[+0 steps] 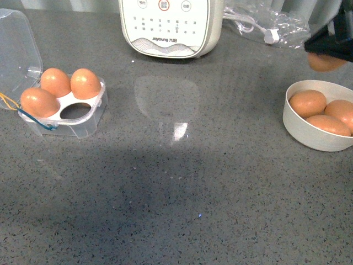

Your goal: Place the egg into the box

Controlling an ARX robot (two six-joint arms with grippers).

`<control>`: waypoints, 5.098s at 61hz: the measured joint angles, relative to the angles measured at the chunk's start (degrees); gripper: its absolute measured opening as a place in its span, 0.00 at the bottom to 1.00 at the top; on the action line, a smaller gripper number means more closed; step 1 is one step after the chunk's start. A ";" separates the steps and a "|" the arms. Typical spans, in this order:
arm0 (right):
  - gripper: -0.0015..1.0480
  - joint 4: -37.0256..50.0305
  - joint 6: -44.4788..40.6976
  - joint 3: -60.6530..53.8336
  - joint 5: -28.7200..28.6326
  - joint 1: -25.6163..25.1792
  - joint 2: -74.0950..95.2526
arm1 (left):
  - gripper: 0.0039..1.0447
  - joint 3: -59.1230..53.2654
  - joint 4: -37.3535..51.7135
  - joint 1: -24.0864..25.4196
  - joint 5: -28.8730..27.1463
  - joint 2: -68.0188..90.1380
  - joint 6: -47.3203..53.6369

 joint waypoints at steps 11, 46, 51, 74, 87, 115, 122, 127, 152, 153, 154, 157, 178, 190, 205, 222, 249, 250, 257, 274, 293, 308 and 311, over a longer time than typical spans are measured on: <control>0.40 5.42 -0.11 5.25 -8.24 4.33 5.68 | 0.94 0.00 0.00 0.00 0.00 0.00 0.00; 0.40 2.10 -6.47 25.66 -16.15 19.17 26.27 | 0.94 0.00 0.00 0.00 0.00 0.00 0.00; 0.40 1.53 -6.64 26.80 -16.63 20.37 27.82 | 0.94 0.00 0.00 0.00 0.00 0.00 0.00; 0.40 -0.11 -5.97 28.85 -18.05 25.27 30.86 | 0.94 0.00 0.00 0.00 -0.02 0.00 0.00; 0.40 -0.79 -6.27 30.84 -16.70 26.32 32.50 | 0.94 0.00 0.00 0.00 0.00 0.00 0.00; 0.40 -1.97 -8.00 32.37 -14.99 27.17 35.01 | 0.94 0.00 0.00 0.00 -0.02 0.00 0.00; 0.60 -2.03 -8.55 32.37 -14.99 27.30 35.01 | 0.94 0.00 0.00 0.00 0.00 0.00 0.00; 0.73 -1.79 -8.44 32.37 -15.19 27.28 35.01 | 0.94 0.00 0.00 0.00 0.00 0.00 0.00; 0.93 5.53 -0.52 26.69 -10.78 24.46 25.42 | 0.94 0.00 0.00 0.00 0.00 0.00 0.00; 0.93 5.64 -0.33 26.27 -10.47 24.30 24.90 | 0.94 0.00 0.00 0.00 0.00 0.00 0.00; 0.93 5.88 0.00 25.40 -9.73 24.06 23.91 | 0.94 0.00 0.00 0.00 0.00 0.00 0.00; 0.93 7.04 0.22 23.30 -7.80 23.47 22.08 | 0.94 0.00 0.00 0.00 0.00 0.00 0.00; 0.57 55.21 8.13 -11.39 37.92 17.73 8.33 | 0.94 0.00 0.00 0.00 -0.11 0.00 0.00; 0.25 59.36 9.14 -25.88 32.70 10.40 -3.78 | 0.94 0.00 0.00 0.00 0.00 -0.02 0.02; 0.03 57.83 9.11 -37.64 24.92 3.37 -16.28 | 0.94 0.00 0.00 0.00 -0.04 -0.02 0.02; 0.03 56.13 9.11 -45.99 19.26 -2.45 -25.90 | 0.94 0.00 0.00 0.00 -0.04 -0.04 0.02; 0.03 40.17 9.14 -49.72 10.99 -10.91 -45.88 | 0.94 0.00 0.00 0.00 -0.07 -0.02 0.02; 0.03 39.41 9.14 -49.75 10.99 -11.08 -46.73 | 0.94 0.00 0.00 0.00 -0.07 -0.02 0.02; 0.03 35.04 9.14 -50.03 10.67 -11.21 -51.65 | 0.94 0.00 0.00 0.00 -0.04 -0.02 0.02; 0.03 25.99 9.14 -50.05 10.67 -11.23 -61.40 | 0.94 0.00 0.00 0.00 -0.04 -0.02 0.02; 0.03 18.34 9.14 -50.05 10.67 -11.23 -69.31 | 0.94 0.00 0.00 0.00 -0.04 -0.02 0.02; 0.03 13.33 9.14 -50.05 10.67 -11.23 -74.34 | 0.94 0.00 0.00 0.00 -0.04 -0.02 0.02; 0.03 12.70 9.14 -50.05 10.67 -11.23 -74.99 | 0.94 0.00 0.00 0.00 -0.04 -0.02 0.00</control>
